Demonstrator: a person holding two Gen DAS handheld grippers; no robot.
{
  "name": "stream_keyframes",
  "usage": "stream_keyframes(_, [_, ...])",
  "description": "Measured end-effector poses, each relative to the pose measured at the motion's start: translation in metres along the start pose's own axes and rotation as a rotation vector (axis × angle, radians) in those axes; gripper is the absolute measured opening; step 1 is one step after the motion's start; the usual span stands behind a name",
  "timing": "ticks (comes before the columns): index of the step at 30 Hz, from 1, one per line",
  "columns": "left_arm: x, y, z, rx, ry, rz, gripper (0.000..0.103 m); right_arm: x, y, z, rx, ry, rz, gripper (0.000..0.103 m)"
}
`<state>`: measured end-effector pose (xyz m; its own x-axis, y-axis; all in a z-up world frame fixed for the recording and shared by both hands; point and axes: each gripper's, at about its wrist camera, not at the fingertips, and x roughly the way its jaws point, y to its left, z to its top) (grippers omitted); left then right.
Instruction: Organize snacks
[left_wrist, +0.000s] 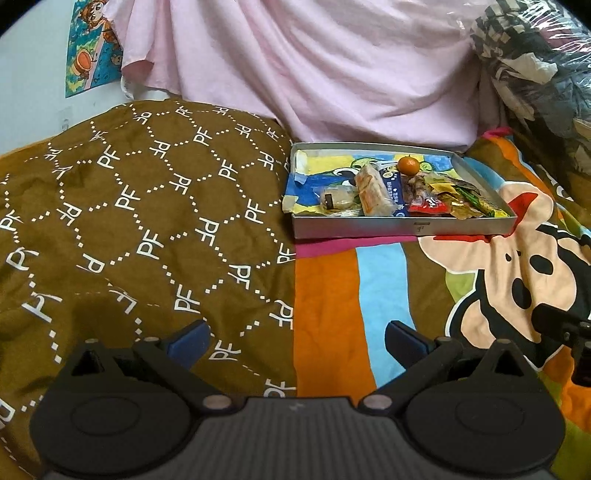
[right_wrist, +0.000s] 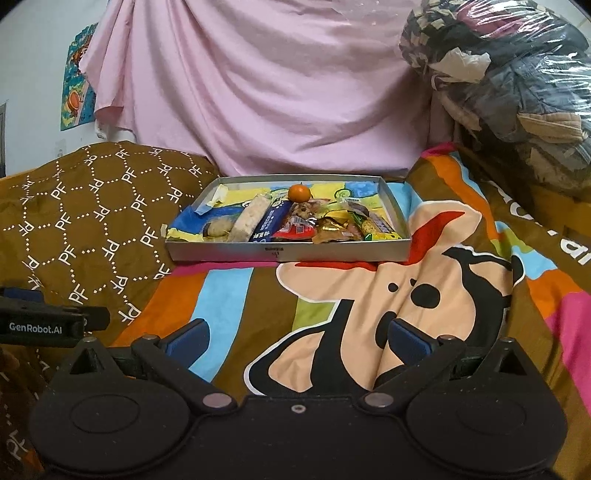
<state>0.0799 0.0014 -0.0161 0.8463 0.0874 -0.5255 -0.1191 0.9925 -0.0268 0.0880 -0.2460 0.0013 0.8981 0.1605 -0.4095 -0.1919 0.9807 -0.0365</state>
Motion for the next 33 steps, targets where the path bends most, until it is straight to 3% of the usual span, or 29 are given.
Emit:
stream_keyframes(5, [0.000, -0.001, -0.008, -0.005, -0.013, -0.030, 0.103, 0.001, 0.001, -0.004, -0.011, -0.005, -0.006, 0.102])
stream_keyframes(33, [-0.001, -0.001, -0.013, -0.023, -0.028, -0.028, 0.103, 0.008, 0.001, -0.008, -0.002, 0.033, -0.006, 0.102])
